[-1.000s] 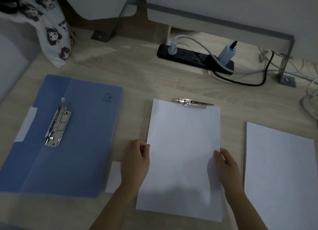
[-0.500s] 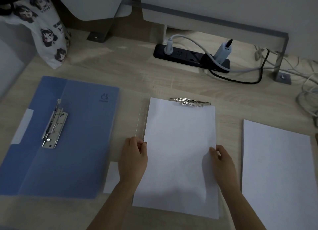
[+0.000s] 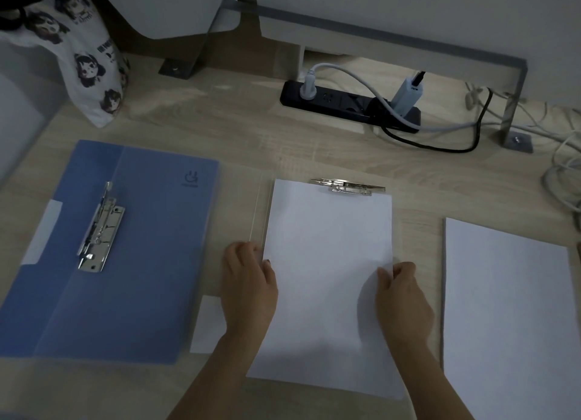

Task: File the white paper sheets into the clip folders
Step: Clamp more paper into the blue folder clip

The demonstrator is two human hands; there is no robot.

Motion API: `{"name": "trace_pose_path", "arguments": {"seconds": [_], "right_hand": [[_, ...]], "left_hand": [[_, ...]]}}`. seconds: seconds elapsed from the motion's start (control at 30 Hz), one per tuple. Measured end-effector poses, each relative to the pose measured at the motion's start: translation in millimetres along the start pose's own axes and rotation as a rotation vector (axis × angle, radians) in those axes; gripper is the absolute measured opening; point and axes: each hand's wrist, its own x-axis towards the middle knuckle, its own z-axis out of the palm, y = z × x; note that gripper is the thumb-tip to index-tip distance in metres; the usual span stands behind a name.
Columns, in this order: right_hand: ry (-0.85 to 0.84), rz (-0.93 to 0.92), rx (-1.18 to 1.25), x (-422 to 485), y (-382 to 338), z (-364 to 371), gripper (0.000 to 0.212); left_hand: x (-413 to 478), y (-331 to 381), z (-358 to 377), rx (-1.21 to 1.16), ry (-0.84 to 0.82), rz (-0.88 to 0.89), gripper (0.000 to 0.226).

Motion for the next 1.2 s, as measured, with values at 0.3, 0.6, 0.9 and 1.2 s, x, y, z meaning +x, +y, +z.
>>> {"name": "trace_pose_path", "arguments": {"seconds": [0.3,0.6,0.9,1.2], "right_hand": [[0.007,-0.220,-0.027,-1,-4,6,0.037],[-0.029,-0.108,0.145,26,-23,-22,0.028],[-0.222,0.221,1.123,79,-76,-33,0.049],[-0.248,-0.356,0.617,73,-94,-11,0.059]], "left_hand": [[16,0,21,0.177,-0.300,0.571,0.050],[8,-6,36,0.318,-0.218,0.547,0.067],[7,-7,35,0.246,-0.231,0.551,0.066],[8,-6,35,0.181,-0.191,0.559,0.066]]}}
